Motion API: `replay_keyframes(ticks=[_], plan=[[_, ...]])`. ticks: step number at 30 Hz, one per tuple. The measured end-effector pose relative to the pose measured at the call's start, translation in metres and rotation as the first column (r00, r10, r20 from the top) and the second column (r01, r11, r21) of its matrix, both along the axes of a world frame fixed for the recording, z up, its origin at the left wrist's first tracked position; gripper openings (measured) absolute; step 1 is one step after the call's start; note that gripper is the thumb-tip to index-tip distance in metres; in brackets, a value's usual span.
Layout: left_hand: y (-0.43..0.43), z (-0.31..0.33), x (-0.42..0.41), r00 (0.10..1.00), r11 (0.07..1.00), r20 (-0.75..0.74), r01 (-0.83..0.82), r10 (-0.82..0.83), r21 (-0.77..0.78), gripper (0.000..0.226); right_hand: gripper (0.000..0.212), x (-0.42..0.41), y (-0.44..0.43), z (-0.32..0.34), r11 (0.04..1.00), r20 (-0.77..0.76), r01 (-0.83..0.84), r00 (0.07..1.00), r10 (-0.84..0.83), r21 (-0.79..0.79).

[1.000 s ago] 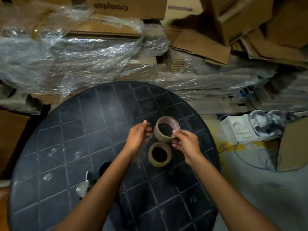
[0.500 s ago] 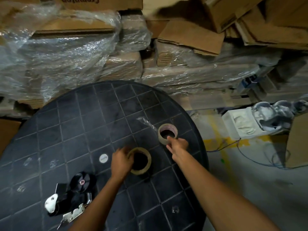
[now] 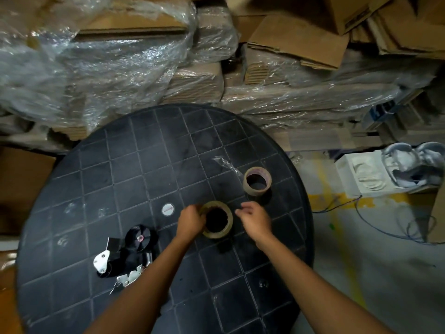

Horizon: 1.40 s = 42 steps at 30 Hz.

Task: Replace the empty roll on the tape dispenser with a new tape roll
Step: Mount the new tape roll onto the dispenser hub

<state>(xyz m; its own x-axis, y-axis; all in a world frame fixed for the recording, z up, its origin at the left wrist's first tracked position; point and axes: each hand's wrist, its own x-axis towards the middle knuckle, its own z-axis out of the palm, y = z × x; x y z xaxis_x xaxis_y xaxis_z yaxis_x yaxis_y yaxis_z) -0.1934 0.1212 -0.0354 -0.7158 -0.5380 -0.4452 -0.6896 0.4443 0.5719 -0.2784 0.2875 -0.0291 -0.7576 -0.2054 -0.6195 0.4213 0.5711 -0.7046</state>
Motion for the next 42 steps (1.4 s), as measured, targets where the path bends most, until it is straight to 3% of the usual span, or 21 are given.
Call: replay_keyframes(ticks=[2, 5, 7, 8, 11, 14, 17, 21, 24, 27, 31, 34, 36, 37, 42], plan=[[-0.001, 0.009, 0.007, 0.997, 0.997, -0.028, 0.07, -0.069, 0.036, 0.017, 0.047, 0.015, -0.009, 0.009, 0.975, 0.026, -0.215, 0.976, 0.217, -0.064], [-0.01, 0.027, 0.026, 0.984, 0.989, -0.139, 0.125, -0.114, 0.074, 0.036, 0.039, 0.032, -0.027, 0.017, 0.95, 0.021, -0.306, 0.951, 0.308, -0.066], [-0.018, 0.032, 0.046, 0.977, 0.992, -0.211, -0.009, 0.036, 0.128, 0.026, 0.029, 0.041, -0.038, 0.023, 0.962, -0.035, -0.271, 0.962, 0.269, -0.044], [-0.022, 0.034, 0.057, 0.953, 0.967, -0.251, -0.112, 0.169, 0.229, 0.018, 0.026, 0.046, -0.044, 0.027, 0.97, -0.055, -0.241, 0.969, 0.239, -0.035], [-0.022, 0.045, 0.089, 0.83, 0.785, -0.236, -0.328, 0.505, 0.525, 0.022, 0.027, 0.067, -0.066, 0.04, 0.994, -0.065, -0.108, 0.992, 0.106, -0.022], [-0.02, 0.054, 0.115, 0.747, 0.693, -0.225, -0.401, 0.626, 0.599, 0.026, 0.03, 0.094, -0.093, 0.052, 0.999, -0.069, -0.031, 0.997, 0.03, -0.011], [-0.027, 0.061, 0.142, 0.67, 0.685, -0.273, -0.483, 0.69, 0.546, 0.025, 0.032, 0.119, -0.116, 0.061, 1.0, -0.085, -0.001, 0.996, 0.0, -0.016], [-0.047, 0.064, 0.17, 0.671, 0.733, -0.327, -0.506, 0.665, 0.454, 0.018, 0.04, 0.146, -0.143, 0.067, 0.998, -0.057, -0.011, 0.998, 0.008, -0.061], [-0.064, 0.063, 0.189, 0.613, 0.672, -0.308, -0.548, 0.728, 0.498, 0.03, 0.045, 0.159, -0.156, 0.065, 0.985, 0.013, -0.127, 0.991, 0.13, -0.115], [-0.08, 0.052, 0.212, 0.653, 0.718, -0.325, -0.525, 0.684, 0.458, 0.025, 0.051, 0.164, -0.165, 0.06, 0.962, 0.11, -0.245, 0.96, 0.257, -0.118], [-0.092, 0.047, 0.23, 0.654, 0.732, -0.334, -0.56, 0.678, 0.389, 0.023, 0.04, 0.161, -0.169, 0.068, 0.884, 0.16, -0.449, 0.87, 0.466, -0.133], [-0.097, 0.051, 0.234, 0.647, 0.726, -0.331, -0.59, 0.687, 0.354, 0.013, 0.079, 0.155, -0.165, 0.073, 0.76, 0.254, -0.608, 0.716, 0.65, -0.23], [-0.102, 0.055, 0.236, 0.638, 0.718, -0.33, -0.606, 0.696, 0.342, 0.014, 0.117, 0.154, -0.165, 0.072, 0.674, 0.236, -0.7, 0.632, 0.738, -0.235], [-0.104, 0.057, 0.237, 0.643, 0.721, -0.326, -0.607, 0.693, 0.336, 0.016, 0.126, 0.155, -0.166, 0.071, 0.639, 0.199, -0.738, 0.608, 0.769, -0.214], [-0.101, 0.059, 0.24, 0.662, 0.739, -0.329, -0.609, 0.674, 0.288, 0.014, 0.131, 0.158, -0.175, 0.073, 0.494, 0.01, -0.869, 0.494, 0.869, 0.032]])
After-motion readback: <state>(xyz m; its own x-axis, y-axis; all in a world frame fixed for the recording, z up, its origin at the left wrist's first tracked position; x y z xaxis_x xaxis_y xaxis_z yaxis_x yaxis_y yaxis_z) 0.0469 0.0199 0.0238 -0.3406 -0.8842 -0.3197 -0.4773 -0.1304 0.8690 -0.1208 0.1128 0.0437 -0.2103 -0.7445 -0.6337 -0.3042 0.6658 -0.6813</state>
